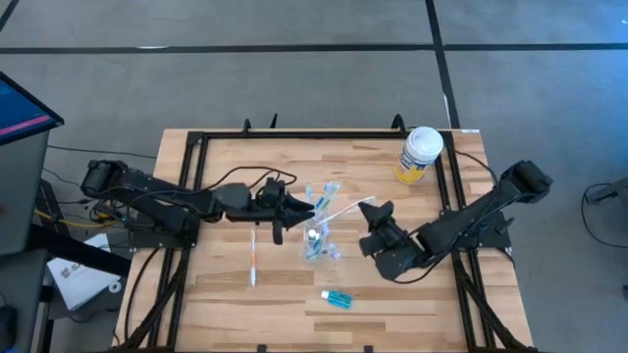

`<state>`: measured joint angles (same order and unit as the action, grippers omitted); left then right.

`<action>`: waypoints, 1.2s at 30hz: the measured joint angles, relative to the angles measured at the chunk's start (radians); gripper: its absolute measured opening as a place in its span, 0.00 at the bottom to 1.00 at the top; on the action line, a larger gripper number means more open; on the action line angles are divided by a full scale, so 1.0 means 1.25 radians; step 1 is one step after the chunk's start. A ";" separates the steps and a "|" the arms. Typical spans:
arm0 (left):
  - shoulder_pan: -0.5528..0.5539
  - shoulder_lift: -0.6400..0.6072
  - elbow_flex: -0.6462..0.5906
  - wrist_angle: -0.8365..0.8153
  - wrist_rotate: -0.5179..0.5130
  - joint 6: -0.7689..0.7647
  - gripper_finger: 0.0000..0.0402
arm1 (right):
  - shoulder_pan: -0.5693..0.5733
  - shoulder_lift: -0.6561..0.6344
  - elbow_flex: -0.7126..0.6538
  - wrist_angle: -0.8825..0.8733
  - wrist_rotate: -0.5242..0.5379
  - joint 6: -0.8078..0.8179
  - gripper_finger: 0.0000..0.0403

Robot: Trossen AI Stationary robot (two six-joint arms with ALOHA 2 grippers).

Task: Pick & Place toothbrushing station
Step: Put the top orange toothbrush into the transparent organizer

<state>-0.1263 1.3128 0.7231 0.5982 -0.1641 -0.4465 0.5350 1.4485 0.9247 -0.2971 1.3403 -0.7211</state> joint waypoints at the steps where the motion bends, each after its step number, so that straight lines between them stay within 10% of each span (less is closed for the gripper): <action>1: 0.006 0.000 0.000 -0.011 0.007 -0.020 0.27 | 0.001 0.016 0.012 0.002 0.000 -0.002 0.00; 36: 0.040 0.052 0.002 0.007 0.175 -0.241 0.46 | 0.024 0.062 0.133 0.067 -0.043 -0.058 0.00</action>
<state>-0.0769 1.3773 0.7251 0.6072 0.0551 -0.7478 0.5652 1.5265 1.0904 -0.2135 1.2865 -0.7933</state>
